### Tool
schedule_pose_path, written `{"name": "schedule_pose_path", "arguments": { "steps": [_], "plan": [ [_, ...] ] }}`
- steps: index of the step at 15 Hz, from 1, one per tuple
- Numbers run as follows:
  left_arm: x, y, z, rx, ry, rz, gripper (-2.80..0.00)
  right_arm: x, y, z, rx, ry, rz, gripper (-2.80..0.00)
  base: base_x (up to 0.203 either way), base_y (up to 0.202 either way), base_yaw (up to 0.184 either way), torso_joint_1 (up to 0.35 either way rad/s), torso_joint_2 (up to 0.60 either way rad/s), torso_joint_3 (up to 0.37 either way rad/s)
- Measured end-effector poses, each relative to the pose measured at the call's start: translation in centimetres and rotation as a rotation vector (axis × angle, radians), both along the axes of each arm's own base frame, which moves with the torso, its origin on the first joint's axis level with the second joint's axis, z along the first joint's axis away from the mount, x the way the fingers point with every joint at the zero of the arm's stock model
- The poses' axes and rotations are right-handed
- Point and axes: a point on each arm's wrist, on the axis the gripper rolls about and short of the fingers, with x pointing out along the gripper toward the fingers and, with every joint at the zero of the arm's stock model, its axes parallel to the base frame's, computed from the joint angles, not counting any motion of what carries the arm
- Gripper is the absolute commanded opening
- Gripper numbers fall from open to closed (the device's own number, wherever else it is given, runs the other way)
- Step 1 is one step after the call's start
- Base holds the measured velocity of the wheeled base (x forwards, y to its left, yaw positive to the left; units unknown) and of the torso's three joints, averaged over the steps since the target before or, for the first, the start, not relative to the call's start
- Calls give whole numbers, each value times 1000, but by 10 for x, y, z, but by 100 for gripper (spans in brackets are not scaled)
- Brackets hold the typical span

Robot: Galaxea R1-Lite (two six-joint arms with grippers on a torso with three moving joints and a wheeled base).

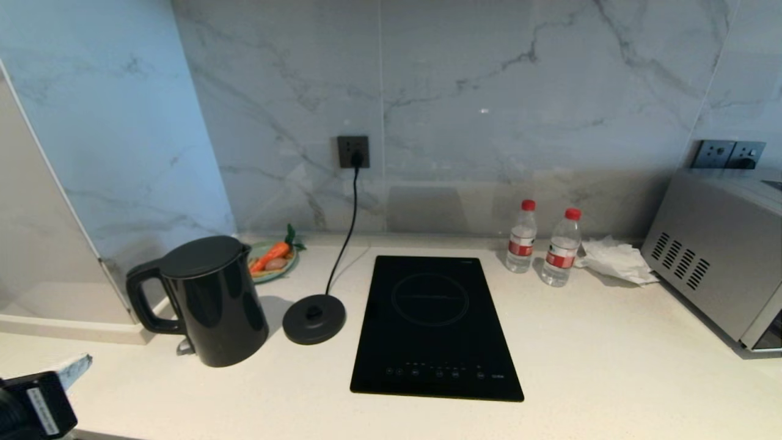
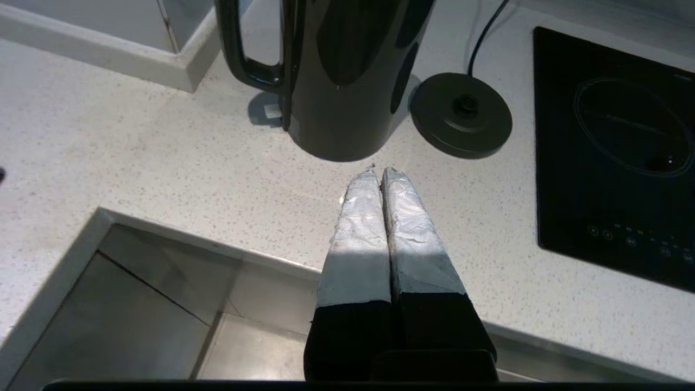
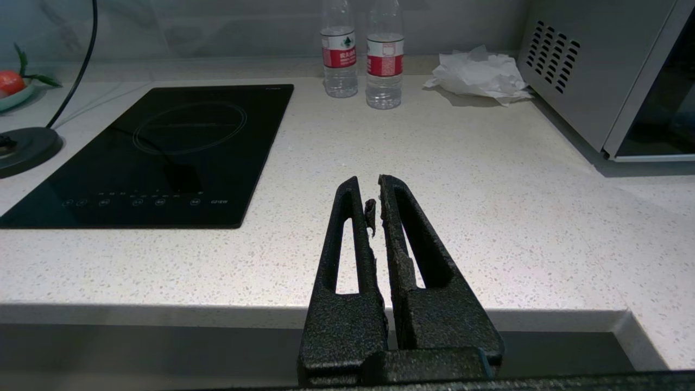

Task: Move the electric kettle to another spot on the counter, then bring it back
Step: Grab the kettle

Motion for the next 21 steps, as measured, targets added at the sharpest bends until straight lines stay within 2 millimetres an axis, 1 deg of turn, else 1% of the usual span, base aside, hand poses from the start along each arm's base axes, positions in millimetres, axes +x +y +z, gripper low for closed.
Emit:
{"name": "schedule_pose_path", "arguments": {
  "steps": [2,3,5,6,10,12,16,19,21],
  "plan": [
    [20,-12,-7,-4,68,57,-280,0,0,0,0,0,0,-280,0,0,0,0,0,0],
    [30,-16,-11,4,90,122,-280,0,0,0,0,0,0,-280,0,0,0,0,0,0],
    [43,-16,-17,26,90,237,-280,0,0,0,0,0,0,-280,0,0,0,0,0,0],
    [45,-16,-22,36,107,250,-280,0,0,0,0,0,0,-280,0,0,0,0,0,0],
    [56,-28,-33,23,128,213,-280,0,0,0,0,0,0,-280,0,0,0,0,0,0],
    [68,-34,-38,15,123,202,-280,0,0,0,0,0,0,-280,0,0,0,0,0,0],
    [97,-43,-48,4,96,195,-280,0,0,0,0,0,0,-280,0,0,0,0,0,0],
    [115,-40,-50,19,105,220,-280,0,0,0,0,0,0,-280,0,0,0,0,0,0],
    [124,-37,-52,39,117,234,-280,0,0,0,0,0,0,-280,0,0,0,0,0,0]
  ]
}}
